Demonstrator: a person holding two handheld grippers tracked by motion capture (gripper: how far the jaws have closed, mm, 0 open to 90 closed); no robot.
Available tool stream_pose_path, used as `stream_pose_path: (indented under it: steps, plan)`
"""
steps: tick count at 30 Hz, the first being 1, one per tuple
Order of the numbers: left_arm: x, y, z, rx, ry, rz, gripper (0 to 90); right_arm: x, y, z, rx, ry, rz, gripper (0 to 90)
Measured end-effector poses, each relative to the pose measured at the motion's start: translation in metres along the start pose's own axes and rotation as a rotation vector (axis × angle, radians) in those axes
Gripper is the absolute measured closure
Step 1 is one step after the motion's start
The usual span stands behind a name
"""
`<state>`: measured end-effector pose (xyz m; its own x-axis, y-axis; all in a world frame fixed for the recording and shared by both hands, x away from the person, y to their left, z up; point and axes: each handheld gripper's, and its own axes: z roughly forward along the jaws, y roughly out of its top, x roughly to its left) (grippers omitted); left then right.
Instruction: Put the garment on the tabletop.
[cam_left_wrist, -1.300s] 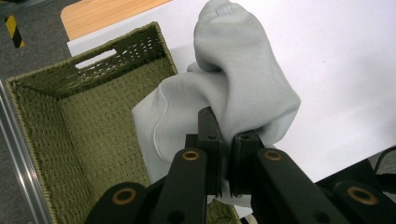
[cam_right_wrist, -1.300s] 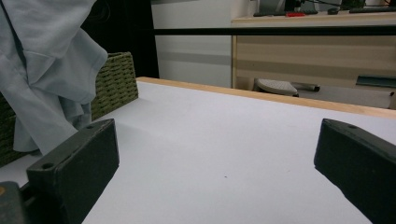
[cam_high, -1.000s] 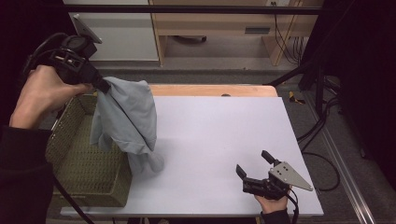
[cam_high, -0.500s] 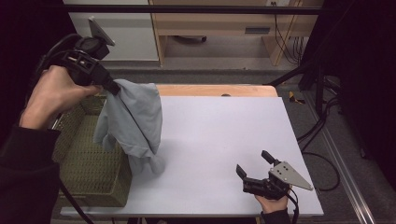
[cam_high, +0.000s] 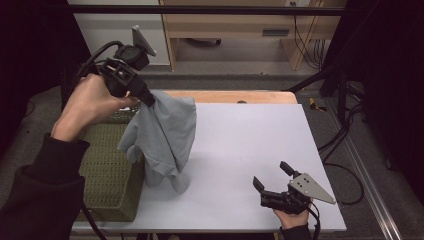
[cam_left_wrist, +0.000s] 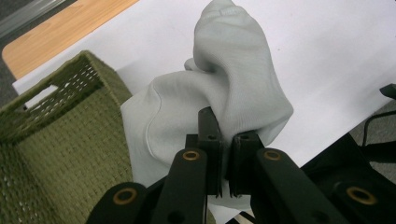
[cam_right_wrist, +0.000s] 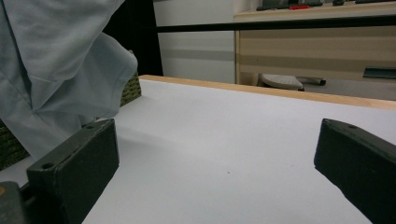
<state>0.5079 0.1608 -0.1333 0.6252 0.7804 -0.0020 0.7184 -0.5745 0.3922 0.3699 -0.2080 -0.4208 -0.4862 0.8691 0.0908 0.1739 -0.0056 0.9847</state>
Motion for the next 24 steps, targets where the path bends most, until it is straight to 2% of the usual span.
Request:
stream_pose_path:
  steps: [3,6,10,13,15,16,19,20,24]
  plan:
    - [-0.010,0.005,0.002,-0.011,-0.005,0.025,85.1,0.001,0.001,-0.001,-0.001,0.003,0.016,0.4]
    - [-0.020,0.010,0.003,-0.024,-0.019,0.039,85.2,-0.001,0.001,-0.001,-0.004,0.001,-0.004,0.4]
    - [-0.033,0.017,0.006,-0.021,-0.024,0.078,85.1,-0.001,0.002,-0.002,-0.012,0.000,0.006,0.4]
    - [-0.041,0.020,0.009,-0.031,-0.027,0.090,85.1,-0.001,0.002,-0.002,-0.010,-0.001,-0.001,0.4]
    - [-0.046,0.022,0.011,-0.040,-0.030,0.107,85.1,0.000,0.002,-0.003,0.001,0.000,0.012,0.4]
    - [-0.048,0.024,0.013,-0.037,-0.035,0.115,85.1,-0.001,0.002,-0.002,-0.010,0.000,-0.002,0.4]
    - [-0.054,0.026,0.018,-0.028,-0.036,0.143,85.1,0.000,0.002,-0.003,-0.014,0.001,0.003,0.4]
    - [-0.057,0.027,0.019,-0.030,-0.037,0.148,85.1,-0.001,0.002,-0.003,-0.020,0.003,-0.009,0.3]
    - [-0.066,0.031,0.030,-0.023,-0.061,0.178,85.1,0.000,0.002,-0.003,-0.014,0.001,0.005,0.4]
